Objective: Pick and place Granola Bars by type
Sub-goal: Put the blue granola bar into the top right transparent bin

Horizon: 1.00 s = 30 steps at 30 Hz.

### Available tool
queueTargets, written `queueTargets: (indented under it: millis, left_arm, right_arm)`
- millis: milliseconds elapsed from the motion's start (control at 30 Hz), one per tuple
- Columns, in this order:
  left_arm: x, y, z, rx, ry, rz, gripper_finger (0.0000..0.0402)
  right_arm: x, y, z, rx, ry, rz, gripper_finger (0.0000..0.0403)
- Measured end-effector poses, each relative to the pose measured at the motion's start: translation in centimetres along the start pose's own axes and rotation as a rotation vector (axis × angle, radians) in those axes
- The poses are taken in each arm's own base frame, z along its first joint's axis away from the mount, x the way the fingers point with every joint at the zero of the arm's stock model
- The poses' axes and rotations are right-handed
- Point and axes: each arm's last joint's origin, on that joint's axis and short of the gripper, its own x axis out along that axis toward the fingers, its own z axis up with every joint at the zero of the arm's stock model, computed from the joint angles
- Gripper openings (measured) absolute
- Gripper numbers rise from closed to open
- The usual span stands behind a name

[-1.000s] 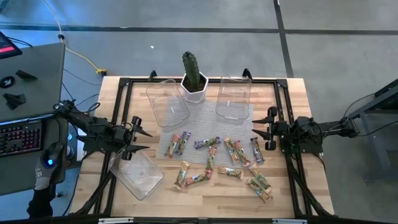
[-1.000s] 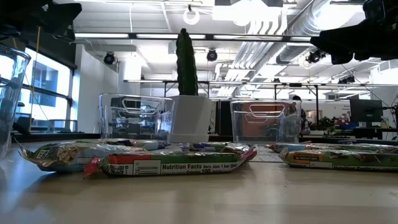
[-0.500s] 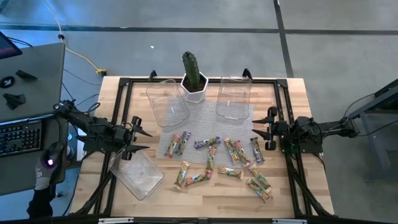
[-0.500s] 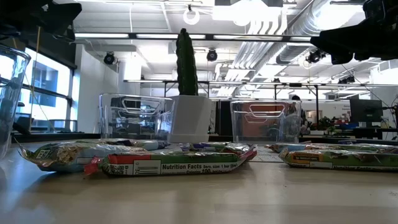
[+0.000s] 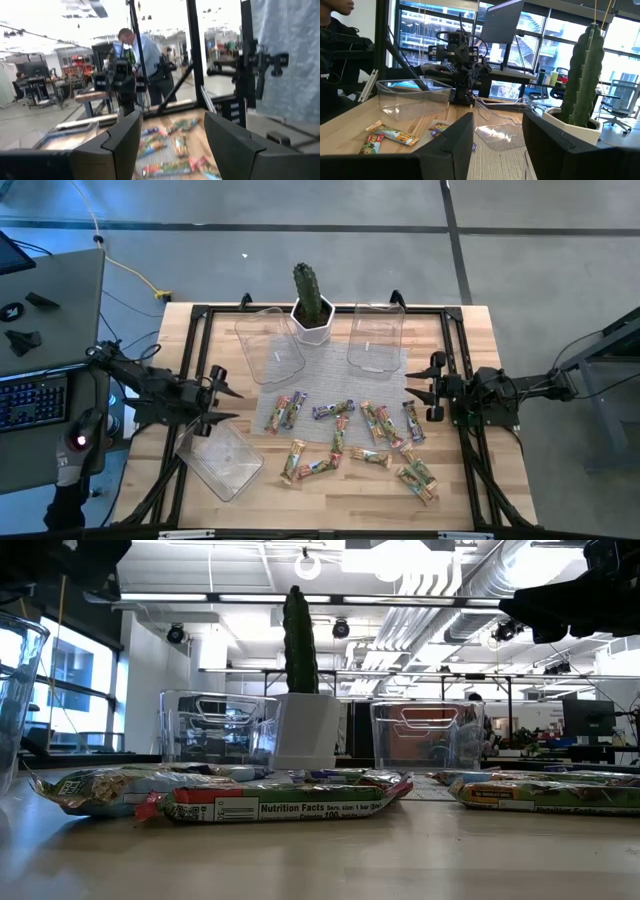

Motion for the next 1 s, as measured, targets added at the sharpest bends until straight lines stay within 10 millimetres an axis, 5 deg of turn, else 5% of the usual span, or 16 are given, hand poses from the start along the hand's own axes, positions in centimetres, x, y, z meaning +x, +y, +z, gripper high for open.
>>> queueTargets:
  millis: [1000]
  left_arm:
    - [0.0,-0.2,-0.8,0.023,0.079,-0.016,0.0211]
  right_arm:
    - [0.0,0.0,0.0,0.0,0.0,0.0,0.0154]
